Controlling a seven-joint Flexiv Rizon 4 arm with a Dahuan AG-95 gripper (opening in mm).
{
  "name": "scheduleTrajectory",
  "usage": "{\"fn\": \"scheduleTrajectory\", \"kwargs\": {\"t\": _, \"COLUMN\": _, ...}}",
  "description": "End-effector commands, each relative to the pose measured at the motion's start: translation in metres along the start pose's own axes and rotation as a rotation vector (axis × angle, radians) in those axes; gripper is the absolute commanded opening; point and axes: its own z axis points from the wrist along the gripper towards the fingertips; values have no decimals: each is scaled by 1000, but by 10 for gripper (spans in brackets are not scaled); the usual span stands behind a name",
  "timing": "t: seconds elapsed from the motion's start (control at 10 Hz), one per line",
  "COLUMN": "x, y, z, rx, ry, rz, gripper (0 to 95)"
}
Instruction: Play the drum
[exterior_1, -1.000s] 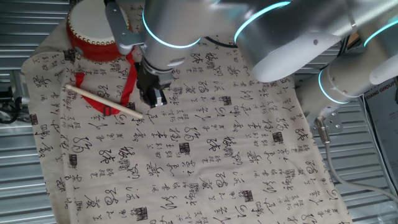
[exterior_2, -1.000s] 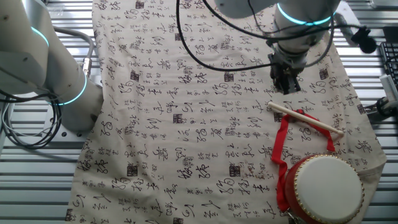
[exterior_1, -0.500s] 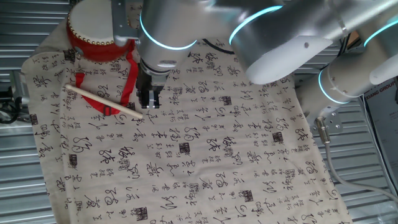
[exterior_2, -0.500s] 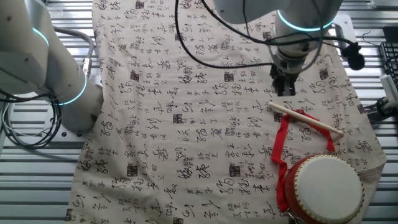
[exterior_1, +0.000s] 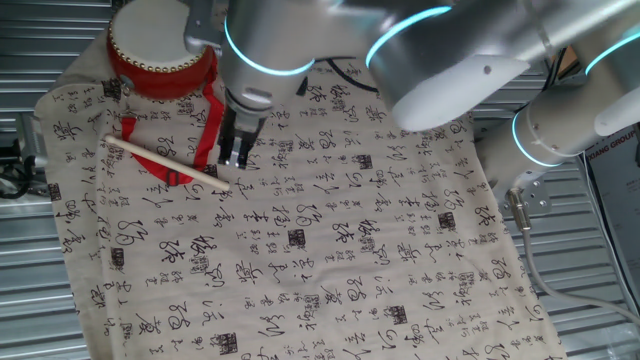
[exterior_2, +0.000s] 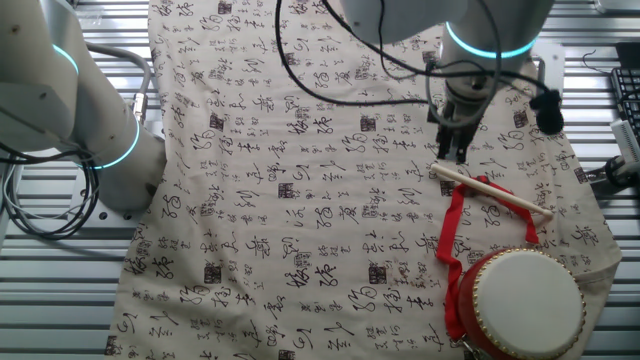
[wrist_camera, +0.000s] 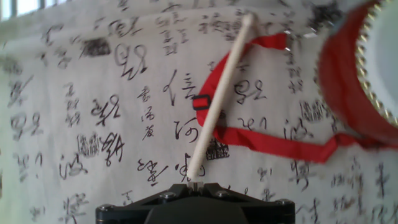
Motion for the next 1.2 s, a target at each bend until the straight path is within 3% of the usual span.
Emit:
{"fn": "scheduleTrajectory", "kwargs": {"t": 0.1, "x": -4, "y": -11, "z": -5, "rx": -9, "ry": 2, "rz": -13, "gripper": 0}}
{"fn": "scheduleTrajectory", "kwargs": {"t": 0.5, "x": -13, "y": -7, "z": 5, "rx": -9, "ry": -3, "rz": -13, "gripper": 0}}
{"fn": "scheduleTrajectory", "kwargs": {"t": 0.8, "x": -23, "y": -2, "z": 21, "rx": -9, "ry": -5, "rz": -13, "gripper": 0}}
{"fn": "scheduleTrajectory", "kwargs": {"t": 1.2, "x": -27, "y": 1, "z": 33, "rx": -9, "ry": -8, "rz": -13, "gripper": 0}}
